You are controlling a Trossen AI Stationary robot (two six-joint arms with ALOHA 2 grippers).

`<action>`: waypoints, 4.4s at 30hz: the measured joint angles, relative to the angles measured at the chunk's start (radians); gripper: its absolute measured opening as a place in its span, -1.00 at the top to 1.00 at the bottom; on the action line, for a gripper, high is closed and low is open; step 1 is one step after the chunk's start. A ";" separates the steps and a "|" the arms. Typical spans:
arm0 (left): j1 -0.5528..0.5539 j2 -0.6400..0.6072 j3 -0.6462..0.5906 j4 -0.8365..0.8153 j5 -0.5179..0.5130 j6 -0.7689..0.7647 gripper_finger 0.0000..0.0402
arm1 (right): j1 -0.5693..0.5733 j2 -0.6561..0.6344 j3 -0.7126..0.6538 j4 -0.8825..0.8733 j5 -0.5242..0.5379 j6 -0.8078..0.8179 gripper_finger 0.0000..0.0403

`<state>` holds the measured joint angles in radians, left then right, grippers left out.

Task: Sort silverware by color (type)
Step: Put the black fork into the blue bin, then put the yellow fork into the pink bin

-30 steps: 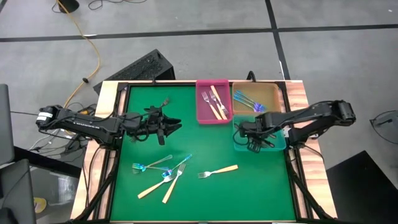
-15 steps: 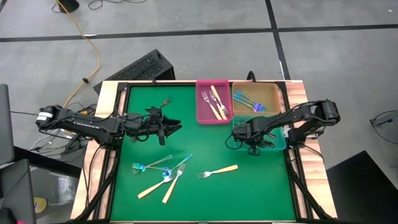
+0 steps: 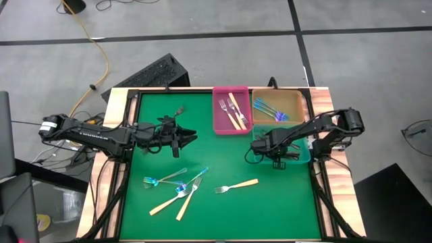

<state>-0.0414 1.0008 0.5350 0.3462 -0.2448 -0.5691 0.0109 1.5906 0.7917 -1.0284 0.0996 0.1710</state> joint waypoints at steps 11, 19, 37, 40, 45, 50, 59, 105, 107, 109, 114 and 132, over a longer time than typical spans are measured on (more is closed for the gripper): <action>0.000 0.000 0.000 -0.017 -0.003 0.003 0.37 | 0.000 -0.002 -0.038 0.014 -0.017 -0.004 0.76; 0.000 0.000 0.000 -0.023 -0.002 0.004 0.37 | 0.000 -0.001 -0.040 0.019 -0.019 -0.004 0.75; 0.000 0.000 0.000 -0.024 -0.002 0.007 0.37 | 0.000 0.000 -0.041 0.025 -0.031 -0.005 0.49; 0.000 0.000 0.000 -0.024 -0.001 0.007 0.37 | 0.000 0.000 -0.041 0.024 -0.031 -0.005 0.39; 0.000 0.000 0.000 -0.024 -0.001 0.007 0.37 | 0.000 0.000 -0.041 0.024 -0.030 -0.008 0.31; 0.000 0.000 0.000 -0.024 -0.001 0.007 0.37 | 0.000 -0.003 -0.020 0.009 -0.031 -0.021 0.30; 0.000 0.000 0.000 -0.023 -0.001 0.007 0.37 | -0.042 -0.111 0.014 0.011 -0.052 -0.041 0.30; 0.000 -0.001 0.001 -0.108 0.026 -0.009 0.37 | -0.164 -0.149 0.101 0.068 -0.098 -0.091 0.68; 0.000 -0.001 0.001 -0.146 0.095 -0.018 0.37 | -0.164 -0.152 0.138 0.065 -0.099 -0.093 0.68; 0.000 -0.002 0.009 -0.210 0.162 -0.025 0.38 | -0.164 -0.161 0.172 0.056 -0.099 -0.093 0.68; -0.006 0.000 0.086 -0.484 0.241 0.015 0.38 | -0.164 -0.178 0.276 0.024 -0.101 -0.094 0.68; -0.179 0.006 0.341 -1.075 0.205 -0.060 0.38 | -0.164 -0.199 0.487 -0.050 -0.100 -0.093 0.68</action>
<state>-0.2204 1.0065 0.8757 -0.7285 -0.0402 -0.6290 -0.1532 1.3912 1.2785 -1.0780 -0.0002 0.0784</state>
